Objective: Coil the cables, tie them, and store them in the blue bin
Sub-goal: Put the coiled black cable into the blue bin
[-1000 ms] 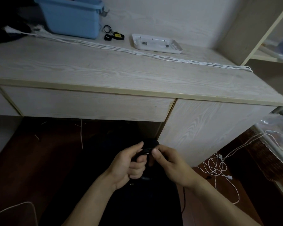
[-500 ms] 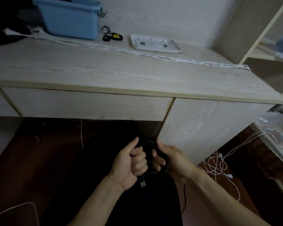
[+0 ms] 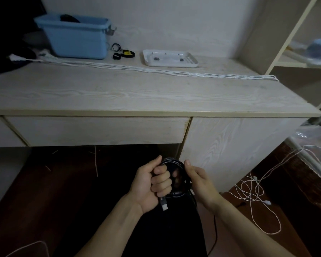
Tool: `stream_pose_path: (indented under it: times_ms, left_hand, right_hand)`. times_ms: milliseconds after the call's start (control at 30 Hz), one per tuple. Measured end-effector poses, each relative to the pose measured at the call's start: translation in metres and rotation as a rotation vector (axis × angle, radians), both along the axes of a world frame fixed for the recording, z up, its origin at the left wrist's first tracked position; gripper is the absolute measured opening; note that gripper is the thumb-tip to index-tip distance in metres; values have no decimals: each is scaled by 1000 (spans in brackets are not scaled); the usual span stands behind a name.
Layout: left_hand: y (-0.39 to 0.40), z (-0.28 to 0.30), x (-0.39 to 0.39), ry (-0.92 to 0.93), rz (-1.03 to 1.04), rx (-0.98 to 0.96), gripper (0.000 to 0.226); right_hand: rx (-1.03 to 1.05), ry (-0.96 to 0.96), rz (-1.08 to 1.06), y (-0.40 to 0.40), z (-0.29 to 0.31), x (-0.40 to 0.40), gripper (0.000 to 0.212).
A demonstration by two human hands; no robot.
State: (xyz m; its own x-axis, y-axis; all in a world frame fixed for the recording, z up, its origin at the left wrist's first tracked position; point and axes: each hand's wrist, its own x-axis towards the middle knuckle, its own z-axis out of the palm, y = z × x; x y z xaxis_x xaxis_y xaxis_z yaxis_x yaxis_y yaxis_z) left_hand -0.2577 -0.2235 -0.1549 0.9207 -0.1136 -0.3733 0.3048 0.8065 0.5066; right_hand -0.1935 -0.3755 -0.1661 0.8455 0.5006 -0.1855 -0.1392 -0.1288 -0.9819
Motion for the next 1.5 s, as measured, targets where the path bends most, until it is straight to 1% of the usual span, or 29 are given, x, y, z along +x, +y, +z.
stream_pose_path:
  times_ms: [100, 300, 400, 467, 500, 567, 633, 667, 733, 800, 867, 900, 967, 1033, 1067, 1100, 1167, 1200, 1267, 1333, 1400, 1500]
  left_hand:
    - [8, 3, 5, 19, 130, -45, 45]
    - [27, 10, 10, 45, 538, -279, 46]
    - [36, 12, 7, 18, 649, -317, 43]
    - [37, 15, 9, 7, 692, -294, 40]
    - [37, 16, 11, 13, 700, -253, 37]
    - [36, 18, 16, 23, 689, -144, 32]
    - [31, 18, 20, 10, 640, -9, 31]
    - [28, 17, 21, 0, 609, 92, 30]
    - [25, 11, 21, 5, 516, 355, 27]
    - [27, 3, 16, 18, 333, 690, 27]
    - [30, 0, 10, 8, 94, 977, 31]
    - [33, -1, 7, 2, -14, 1080, 31]
    - [37, 1, 3, -25, -148, 1237, 28]
    - [39, 4, -1, -57, -296, 1327, 21]
    - [38, 4, -2, -66, -382, 1299, 18]
    - [37, 5, -4, -78, -462, 1207, 21]
    - [36, 8, -11, -91, -550, 947, 41]
    - [37, 10, -15, -85, -579, 855, 49]
    - [39, 12, -20, -114, -604, 757, 55]
    - [39, 14, -25, -152, -563, 666, 52]
    - [39, 16, -27, -149, -471, 592, 50]
    - [36, 18, -32, -114, -312, 439, 51]
  right_hand:
    - [-76, -104, 70, -13, -9, 10, 52]
    - [-123, -143, 49, -40, -25, 20, 20]
    - [-232, -185, 147, -41, -31, 15, 23]
    - [-304, -215, 215, -38, -32, 12, 24]
    - [-347, -247, 238, -37, -32, 9, 23]
    - [-415, -344, 274, -29, -28, 0, 21]
    - [-436, -452, 333, -18, -26, -12, 23]
    - [-440, -519, 375, -11, -26, -17, 25]
    - [-464, -668, 431, 4, -26, -25, 29]
    - [-499, -818, 407, 15, -23, -26, 35]
    - [-504, -939, 359, 17, -13, -20, 40]
    - [-499, -968, 341, 17, -9, -17, 39]
    - [-459, -970, 343, 18, 0, -16, 30]
    - [-419, -935, 303, 21, 9, -21, 27]
    - [-402, -915, 272, 23, 14, -21, 31]
    - [-398, -874, 247, 23, 20, -20, 35]
    - [-410, -734, 238, 22, 32, -17, 40]
    - [-420, -672, 253, 18, 36, -14, 40]
    - [-408, -558, 262, 11, 41, -7, 35]
    - [-296, -456, 249, 3, 41, -7, 24]
    - [-187, -401, 222, -2, 40, -9, 18]
    - [-116, -367, 157, -7, 37, -15, 20]
